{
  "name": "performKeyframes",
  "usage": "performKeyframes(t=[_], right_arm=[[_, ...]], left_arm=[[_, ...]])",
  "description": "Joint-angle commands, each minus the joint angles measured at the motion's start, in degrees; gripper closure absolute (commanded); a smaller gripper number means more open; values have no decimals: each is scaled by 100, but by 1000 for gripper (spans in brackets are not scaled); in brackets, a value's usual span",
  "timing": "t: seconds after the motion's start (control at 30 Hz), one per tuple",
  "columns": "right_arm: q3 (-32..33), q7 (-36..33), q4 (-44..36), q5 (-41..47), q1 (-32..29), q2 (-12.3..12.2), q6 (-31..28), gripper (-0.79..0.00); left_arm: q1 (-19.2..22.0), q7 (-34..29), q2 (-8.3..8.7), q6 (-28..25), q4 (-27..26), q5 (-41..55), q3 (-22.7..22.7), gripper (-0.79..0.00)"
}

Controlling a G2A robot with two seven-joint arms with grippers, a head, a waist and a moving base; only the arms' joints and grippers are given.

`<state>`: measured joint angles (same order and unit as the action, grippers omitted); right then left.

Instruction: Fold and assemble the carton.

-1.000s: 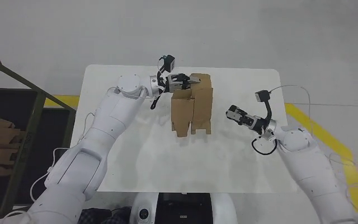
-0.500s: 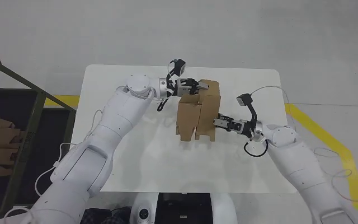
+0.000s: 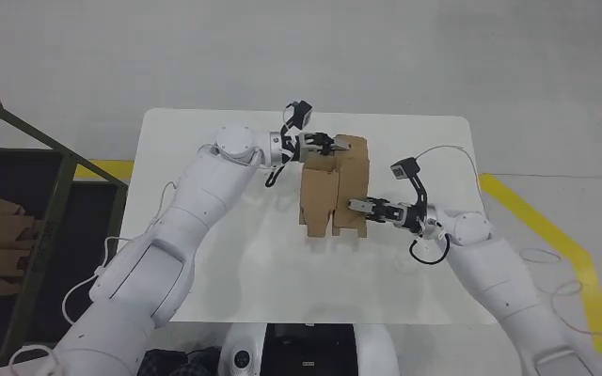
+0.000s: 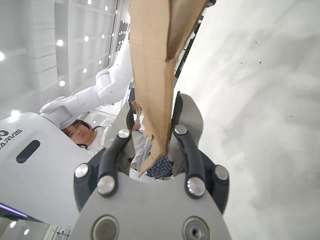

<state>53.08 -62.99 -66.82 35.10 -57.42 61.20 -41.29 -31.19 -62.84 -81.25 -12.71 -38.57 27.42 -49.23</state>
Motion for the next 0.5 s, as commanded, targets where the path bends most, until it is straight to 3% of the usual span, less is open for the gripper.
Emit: performKeyframes(t=[0.0,0.13,0.23,0.33,0.43,0.47], right_arm=[[-18,-57,-8,106,7,-7,57,-252],[-59,-90,66,211,17,-10,90,-157],[-91,-145,112,331,38,-4,145,-9],[-109,-185,156,385,70,-2,185,0],[-122,-212,182,407,91,-1,212,0],[-127,-221,188,413,95,-1,221,0]], left_arm=[[1,-3,-5,-31,23,-4,-15,0],[12,-19,-1,-94,40,-24,-65,0],[5,-41,13,-134,5,-53,-109,0],[-24,-57,31,-163,-66,-62,-165,-18],[-55,-68,52,-193,-164,-100,-215,-336],[-65,-71,60,-206,-203,-107,-235,-733]])
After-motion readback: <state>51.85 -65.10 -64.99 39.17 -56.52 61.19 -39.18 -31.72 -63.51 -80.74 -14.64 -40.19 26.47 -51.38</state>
